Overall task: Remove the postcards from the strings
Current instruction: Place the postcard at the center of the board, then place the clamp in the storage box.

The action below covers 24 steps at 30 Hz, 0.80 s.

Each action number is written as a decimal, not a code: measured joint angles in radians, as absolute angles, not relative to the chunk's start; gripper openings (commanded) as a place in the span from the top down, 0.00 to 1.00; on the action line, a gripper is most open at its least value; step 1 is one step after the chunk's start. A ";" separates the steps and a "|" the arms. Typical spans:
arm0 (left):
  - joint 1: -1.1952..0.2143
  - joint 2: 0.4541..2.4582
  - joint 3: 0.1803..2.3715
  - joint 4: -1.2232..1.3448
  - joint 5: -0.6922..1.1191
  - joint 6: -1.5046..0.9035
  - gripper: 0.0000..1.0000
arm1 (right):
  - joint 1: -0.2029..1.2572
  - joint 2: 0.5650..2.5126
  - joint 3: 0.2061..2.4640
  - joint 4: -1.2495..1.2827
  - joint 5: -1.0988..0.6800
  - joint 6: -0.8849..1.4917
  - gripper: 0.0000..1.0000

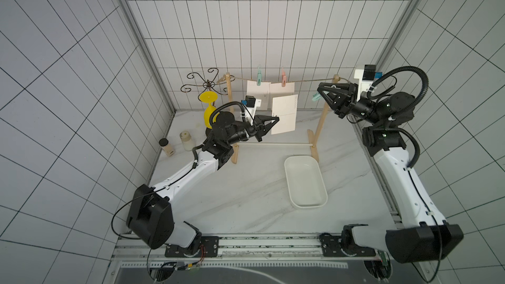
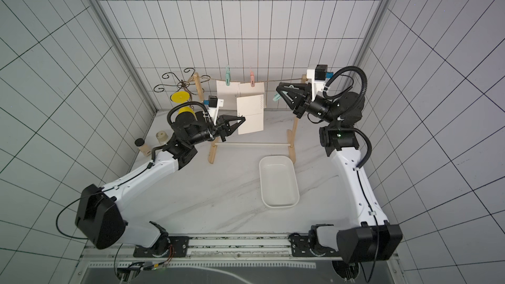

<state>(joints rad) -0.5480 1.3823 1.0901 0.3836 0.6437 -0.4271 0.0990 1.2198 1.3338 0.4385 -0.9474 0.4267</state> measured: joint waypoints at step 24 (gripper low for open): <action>-0.599 1.108 0.419 0.254 0.495 -0.638 1.00 | 0.232 0.834 0.418 0.173 -0.519 0.434 1.00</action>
<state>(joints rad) -0.5995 1.1076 0.4187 0.2539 0.4946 -0.6380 0.2321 0.8337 0.4175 0.1726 -0.5190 0.4335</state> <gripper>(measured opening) 0.047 0.184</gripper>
